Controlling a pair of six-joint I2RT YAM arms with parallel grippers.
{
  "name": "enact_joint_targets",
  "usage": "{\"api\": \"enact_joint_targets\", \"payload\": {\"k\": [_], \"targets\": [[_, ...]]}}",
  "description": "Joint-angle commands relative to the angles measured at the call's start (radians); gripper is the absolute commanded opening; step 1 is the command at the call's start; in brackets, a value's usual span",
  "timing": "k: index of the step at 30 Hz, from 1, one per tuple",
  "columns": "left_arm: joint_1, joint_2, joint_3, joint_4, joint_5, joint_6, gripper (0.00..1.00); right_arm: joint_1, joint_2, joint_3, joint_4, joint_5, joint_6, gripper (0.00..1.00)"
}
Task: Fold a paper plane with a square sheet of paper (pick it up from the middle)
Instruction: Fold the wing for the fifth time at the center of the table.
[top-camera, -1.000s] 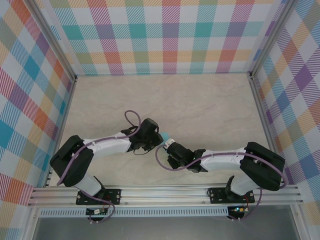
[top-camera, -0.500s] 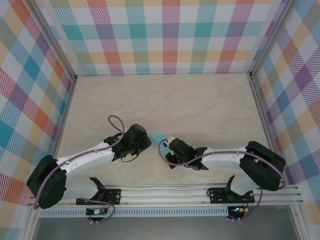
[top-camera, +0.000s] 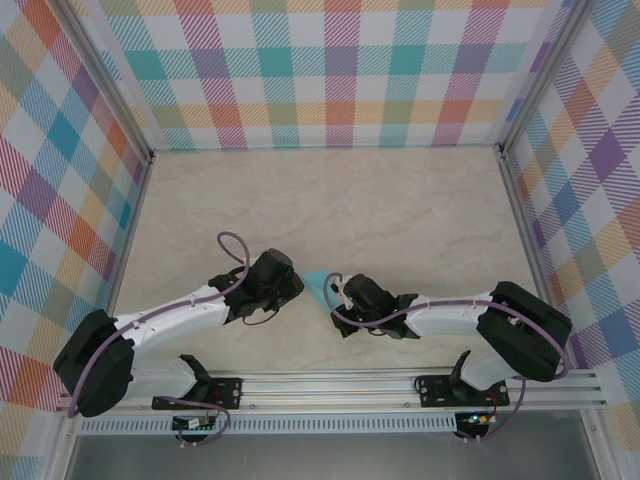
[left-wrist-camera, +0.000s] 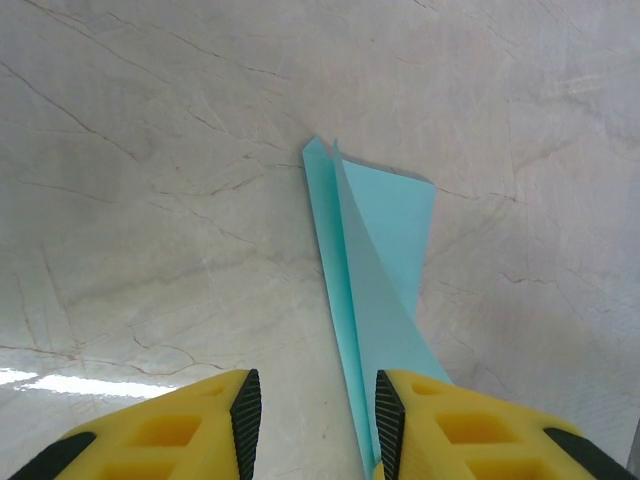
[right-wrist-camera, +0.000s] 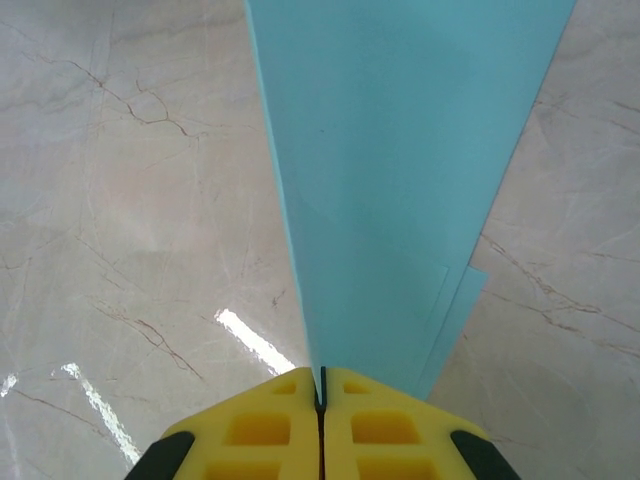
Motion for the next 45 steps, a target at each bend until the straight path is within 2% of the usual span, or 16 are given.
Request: {"api": "enact_joint_targets", "payload": {"k": [1, 13, 31, 36, 45], "targets": [[-0.012, 0.018, -0.004, 0.05, 0.02, 0.012, 0.38, -0.008, 0.026, -0.007, 0.032, -0.037, 0.027, 0.07], [-0.024, 0.075, -0.002, 0.136, 0.076, 0.001, 0.37, -0.042, 0.046, -0.053, 0.113, -0.129, 0.093, 0.08], [-0.05, 0.105, -0.069, 0.322, 0.146, -0.002, 0.23, -0.22, 0.123, -0.124, 0.274, -0.461, 0.27, 0.08], [-0.057, 0.136, -0.069, 0.396, 0.175, -0.003, 0.23, -0.224, 0.139, -0.137, 0.291, -0.459, 0.307, 0.08], [-0.058, 0.28, -0.033, 0.535, 0.242, -0.002, 0.22, -0.225, 0.135, -0.145, 0.258, -0.414, 0.303, 0.08]]}}
